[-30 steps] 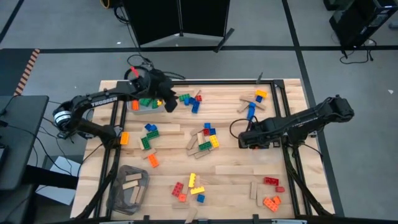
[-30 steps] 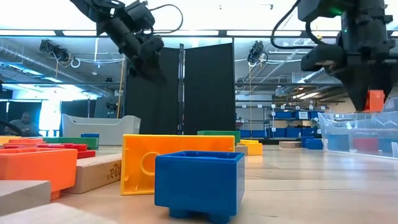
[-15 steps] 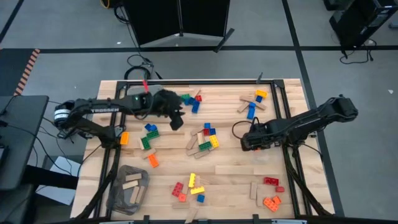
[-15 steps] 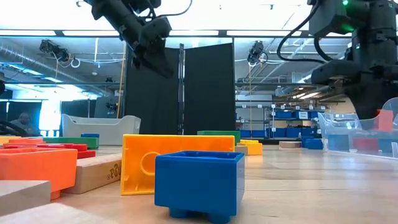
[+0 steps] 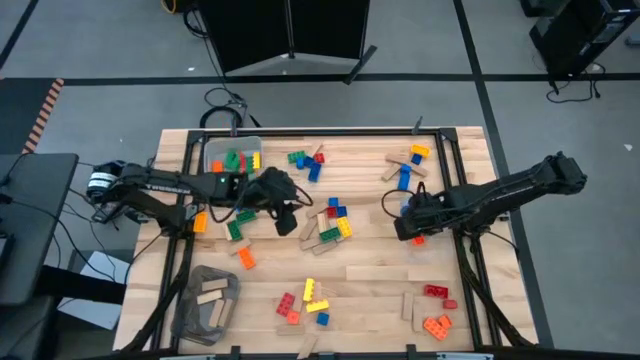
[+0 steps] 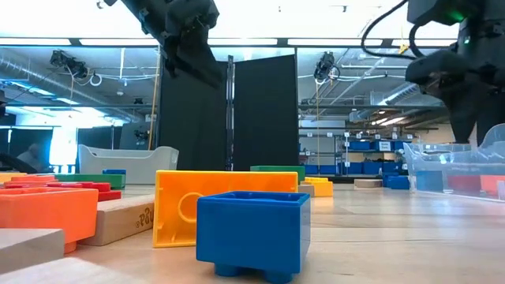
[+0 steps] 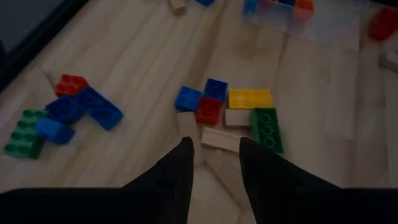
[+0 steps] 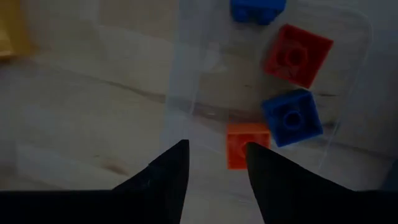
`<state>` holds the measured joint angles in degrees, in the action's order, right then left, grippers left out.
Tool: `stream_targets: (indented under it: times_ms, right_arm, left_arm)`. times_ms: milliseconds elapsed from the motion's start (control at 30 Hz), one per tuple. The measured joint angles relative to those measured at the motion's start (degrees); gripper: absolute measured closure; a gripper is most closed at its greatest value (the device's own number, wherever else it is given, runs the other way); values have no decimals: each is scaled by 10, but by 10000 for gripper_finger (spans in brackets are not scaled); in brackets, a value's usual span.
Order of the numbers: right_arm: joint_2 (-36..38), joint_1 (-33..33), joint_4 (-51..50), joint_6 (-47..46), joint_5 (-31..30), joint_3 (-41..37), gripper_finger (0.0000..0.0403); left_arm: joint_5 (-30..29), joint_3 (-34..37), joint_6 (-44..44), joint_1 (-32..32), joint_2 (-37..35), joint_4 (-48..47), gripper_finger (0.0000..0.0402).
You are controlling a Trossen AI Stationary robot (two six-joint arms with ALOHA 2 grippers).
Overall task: Sort blocks by size
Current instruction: Put the brown block into the black bin
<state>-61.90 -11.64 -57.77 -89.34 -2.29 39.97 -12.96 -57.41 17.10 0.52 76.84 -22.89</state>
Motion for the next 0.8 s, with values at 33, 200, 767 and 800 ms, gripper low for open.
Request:
stream_targets:
  times_ms: [33, 200, 767, 800]
  right_arm:
    - [9, 0, -1, 5, 0, 0, 225]
    - [56, 0, -1, 26, -2, 3, 219]
    - [111, 0, 2, 60, -26, 12, 221]
    - [111, 0, 2, 61, -26, 12, 221]
  left_arm:
    - [-1, 0, -1, 5, 7, 13, 266]
    - [-1, 0, -1, 25, 57, 78, 266]
    - [53, 0, 168, 33, 220, 78, 266]
    - [56, 0, 171, 33, 227, 79, 266]
